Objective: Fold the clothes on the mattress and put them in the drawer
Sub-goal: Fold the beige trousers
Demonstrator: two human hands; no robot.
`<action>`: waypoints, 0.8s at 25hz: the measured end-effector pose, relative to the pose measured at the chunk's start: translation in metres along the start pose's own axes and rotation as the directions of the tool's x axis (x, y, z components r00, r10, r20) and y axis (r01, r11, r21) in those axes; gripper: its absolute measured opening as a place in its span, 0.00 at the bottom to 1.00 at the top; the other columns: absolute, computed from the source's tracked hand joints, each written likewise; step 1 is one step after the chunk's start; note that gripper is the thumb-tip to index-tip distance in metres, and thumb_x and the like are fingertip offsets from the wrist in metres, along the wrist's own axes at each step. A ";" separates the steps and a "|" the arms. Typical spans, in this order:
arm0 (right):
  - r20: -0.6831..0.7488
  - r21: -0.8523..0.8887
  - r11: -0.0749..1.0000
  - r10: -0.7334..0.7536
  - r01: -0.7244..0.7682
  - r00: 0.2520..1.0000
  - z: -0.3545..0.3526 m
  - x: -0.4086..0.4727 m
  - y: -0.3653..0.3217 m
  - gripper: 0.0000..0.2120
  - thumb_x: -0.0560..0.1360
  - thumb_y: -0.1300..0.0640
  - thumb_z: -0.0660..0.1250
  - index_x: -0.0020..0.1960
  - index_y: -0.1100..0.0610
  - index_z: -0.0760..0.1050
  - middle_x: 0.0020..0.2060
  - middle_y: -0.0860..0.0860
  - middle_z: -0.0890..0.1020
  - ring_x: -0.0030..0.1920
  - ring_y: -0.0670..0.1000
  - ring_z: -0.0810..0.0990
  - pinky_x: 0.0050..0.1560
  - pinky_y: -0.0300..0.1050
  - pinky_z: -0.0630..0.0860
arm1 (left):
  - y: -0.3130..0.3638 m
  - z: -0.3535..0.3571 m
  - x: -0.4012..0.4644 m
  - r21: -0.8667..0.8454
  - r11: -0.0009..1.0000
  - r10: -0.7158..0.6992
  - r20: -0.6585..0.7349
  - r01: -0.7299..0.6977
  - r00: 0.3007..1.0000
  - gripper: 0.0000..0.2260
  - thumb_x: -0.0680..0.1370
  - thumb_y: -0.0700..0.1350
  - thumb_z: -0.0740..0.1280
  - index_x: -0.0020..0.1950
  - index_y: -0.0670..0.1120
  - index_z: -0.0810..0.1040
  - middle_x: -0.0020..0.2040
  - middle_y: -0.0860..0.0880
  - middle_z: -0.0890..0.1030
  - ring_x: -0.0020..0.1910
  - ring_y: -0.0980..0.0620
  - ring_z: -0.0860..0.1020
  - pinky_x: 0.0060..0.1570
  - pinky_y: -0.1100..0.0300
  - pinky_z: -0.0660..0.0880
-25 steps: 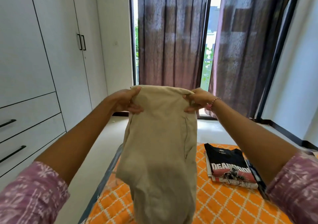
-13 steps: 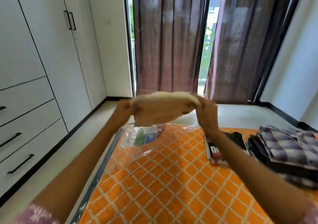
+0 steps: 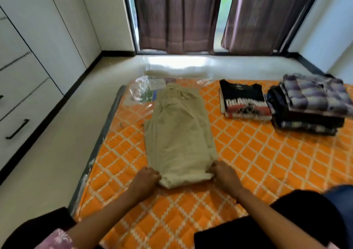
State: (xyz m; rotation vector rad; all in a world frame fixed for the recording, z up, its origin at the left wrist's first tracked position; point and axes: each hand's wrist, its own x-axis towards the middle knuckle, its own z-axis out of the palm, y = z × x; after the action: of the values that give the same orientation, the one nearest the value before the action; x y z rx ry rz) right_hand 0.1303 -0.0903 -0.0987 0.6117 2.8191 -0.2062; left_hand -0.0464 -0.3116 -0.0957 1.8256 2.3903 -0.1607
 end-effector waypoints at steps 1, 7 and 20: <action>0.067 0.006 1.000 -0.011 0.011 0.998 -0.001 -0.003 -0.003 0.17 0.76 0.57 0.60 0.63 0.53 0.76 0.60 0.52 0.76 0.61 0.55 0.74 0.51 0.46 0.70 | 0.004 -0.002 -0.005 0.005 0.999 0.043 0.057 -0.043 0.997 0.06 0.60 0.49 0.73 0.32 0.48 0.81 0.34 0.52 0.80 0.36 0.53 0.81 0.33 0.64 0.73; 0.586 0.298 0.953 -0.226 0.053 0.778 -0.036 0.018 0.009 0.21 0.73 0.68 0.64 0.64 0.58 0.76 0.57 0.58 0.80 0.48 0.54 0.78 0.41 0.41 0.68 | -0.016 -0.016 0.015 -0.460 0.880 0.016 0.280 0.120 0.960 0.15 0.76 0.53 0.68 0.55 0.44 0.82 0.50 0.44 0.83 0.50 0.47 0.80 0.45 0.61 0.70; 0.168 0.941 0.201 0.425 -0.274 0.889 -0.055 0.184 -0.005 0.08 0.71 0.62 0.72 0.46 0.67 0.80 0.42 0.61 0.81 0.46 0.59 0.79 0.45 0.51 0.74 | -0.047 -0.016 0.155 -0.962 -0.015 -0.797 0.177 0.274 0.577 0.06 0.75 0.38 0.67 0.51 0.40 0.80 0.45 0.45 0.80 0.47 0.48 0.77 0.45 0.55 0.72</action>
State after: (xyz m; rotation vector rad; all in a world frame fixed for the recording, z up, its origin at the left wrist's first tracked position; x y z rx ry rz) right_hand -0.0456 -0.0129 -0.0951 1.5135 2.1952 -1.9260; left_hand -0.1325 -0.1742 -0.1052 0.1608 2.2800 1.5054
